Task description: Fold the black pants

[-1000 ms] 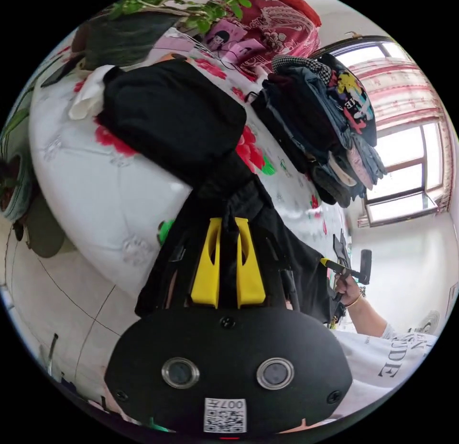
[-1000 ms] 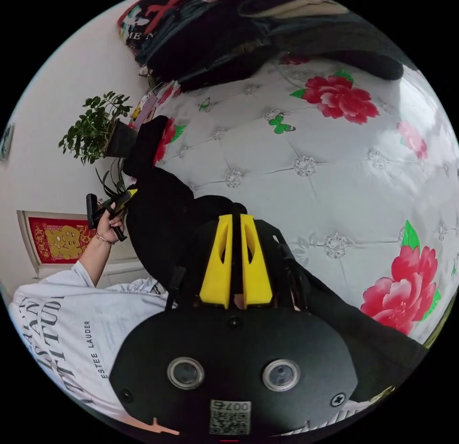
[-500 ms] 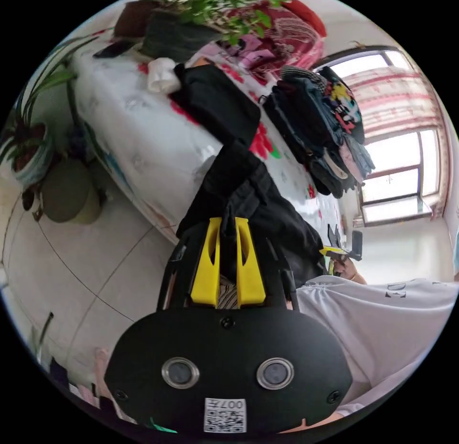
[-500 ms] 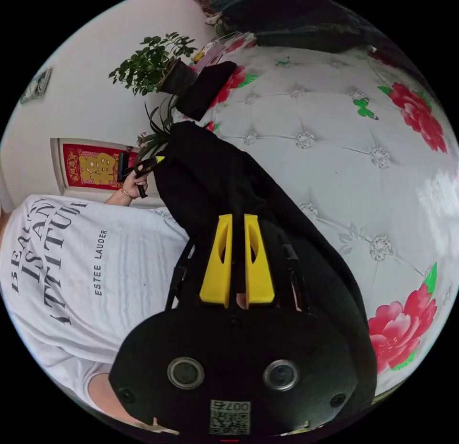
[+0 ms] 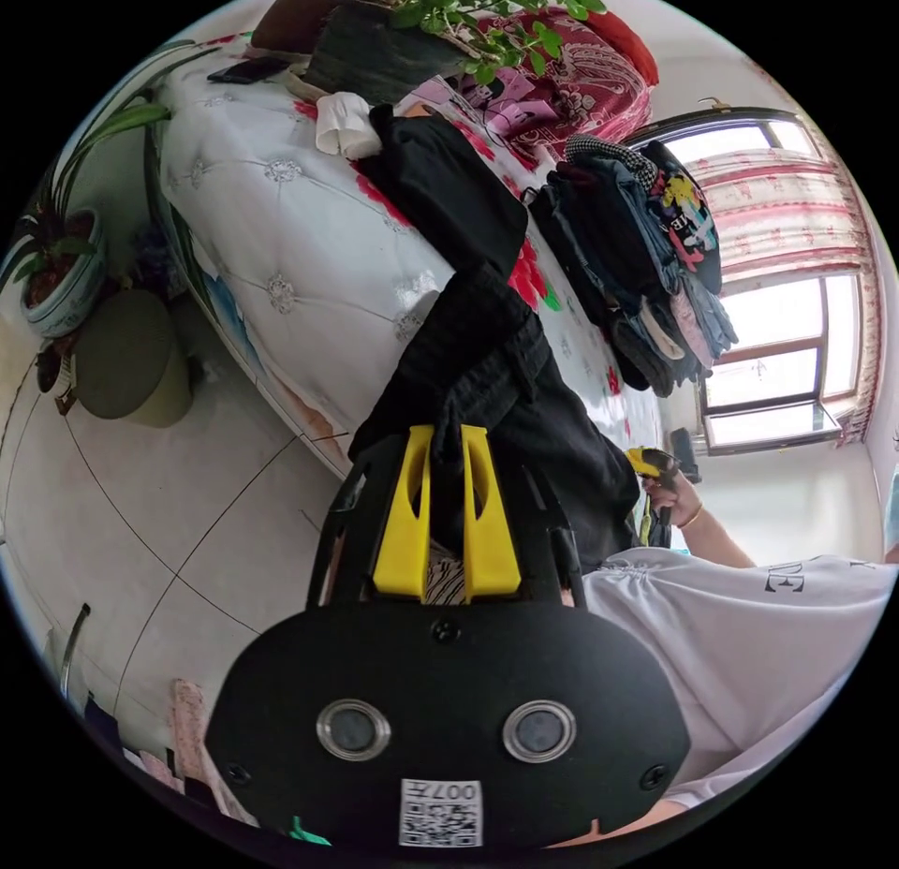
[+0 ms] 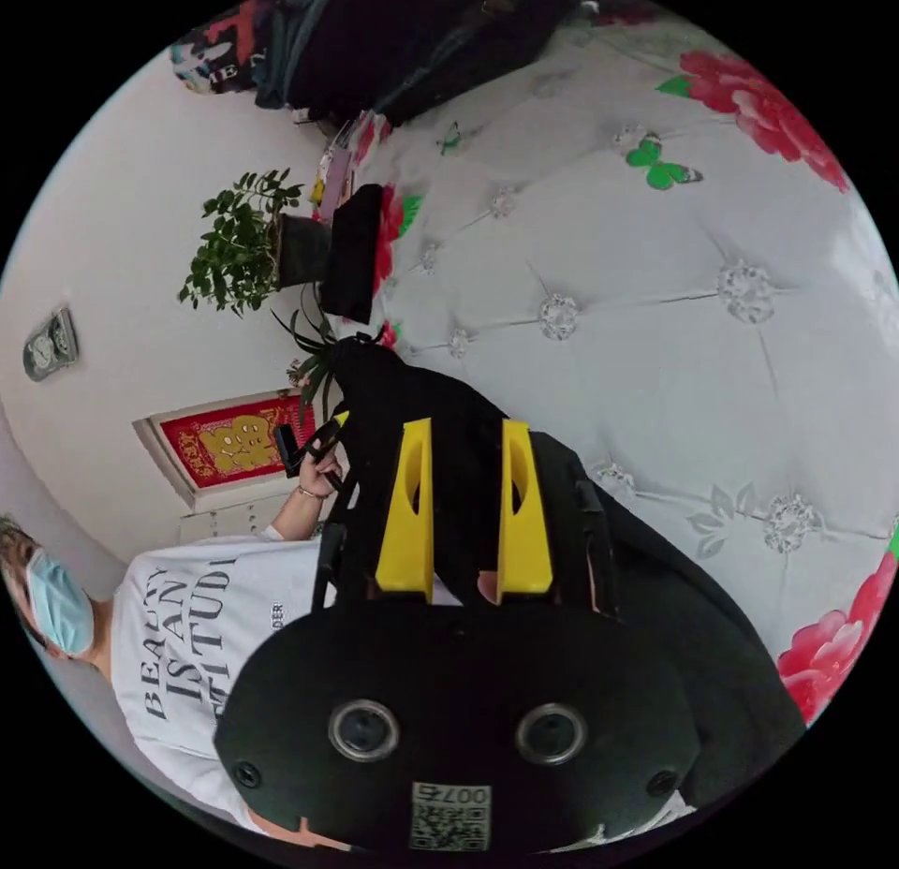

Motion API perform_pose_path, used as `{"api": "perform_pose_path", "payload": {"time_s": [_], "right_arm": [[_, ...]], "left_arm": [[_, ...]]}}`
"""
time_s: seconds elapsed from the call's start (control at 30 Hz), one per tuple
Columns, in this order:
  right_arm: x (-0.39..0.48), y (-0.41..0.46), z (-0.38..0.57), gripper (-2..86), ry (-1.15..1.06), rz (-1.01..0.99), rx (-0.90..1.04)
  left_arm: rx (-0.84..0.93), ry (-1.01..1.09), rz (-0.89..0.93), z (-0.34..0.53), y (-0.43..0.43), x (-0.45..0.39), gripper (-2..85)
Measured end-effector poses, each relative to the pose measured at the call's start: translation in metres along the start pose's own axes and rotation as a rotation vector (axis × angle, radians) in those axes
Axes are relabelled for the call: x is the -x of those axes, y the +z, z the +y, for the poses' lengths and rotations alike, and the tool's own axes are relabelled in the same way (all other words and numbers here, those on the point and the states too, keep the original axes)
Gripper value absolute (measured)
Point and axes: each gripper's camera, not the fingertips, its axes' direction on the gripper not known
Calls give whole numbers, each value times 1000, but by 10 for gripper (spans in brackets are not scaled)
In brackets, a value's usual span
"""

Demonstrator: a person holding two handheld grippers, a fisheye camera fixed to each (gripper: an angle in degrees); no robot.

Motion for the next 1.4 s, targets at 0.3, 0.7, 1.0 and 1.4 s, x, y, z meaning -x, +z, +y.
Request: {"api": "perform_pose_path", "payload": {"time_s": [0.3,0.7,1.0,1.4], "right_arm": [[-34,-72,-3,3,84,-266,-387],[-12,-11,-26,38,-52,-31,6],[0,-47,2,12,-63,165,-221],[1,-42,172,49,-188,342,-305]], "left_arm": [[-3,-23,13,-17,3,-3,50],[-28,-48,47,-16,0,-3,54],[-24,20,-7,-46,21,-25,50],[-81,82,100,-42,-12,-49,51]]}}
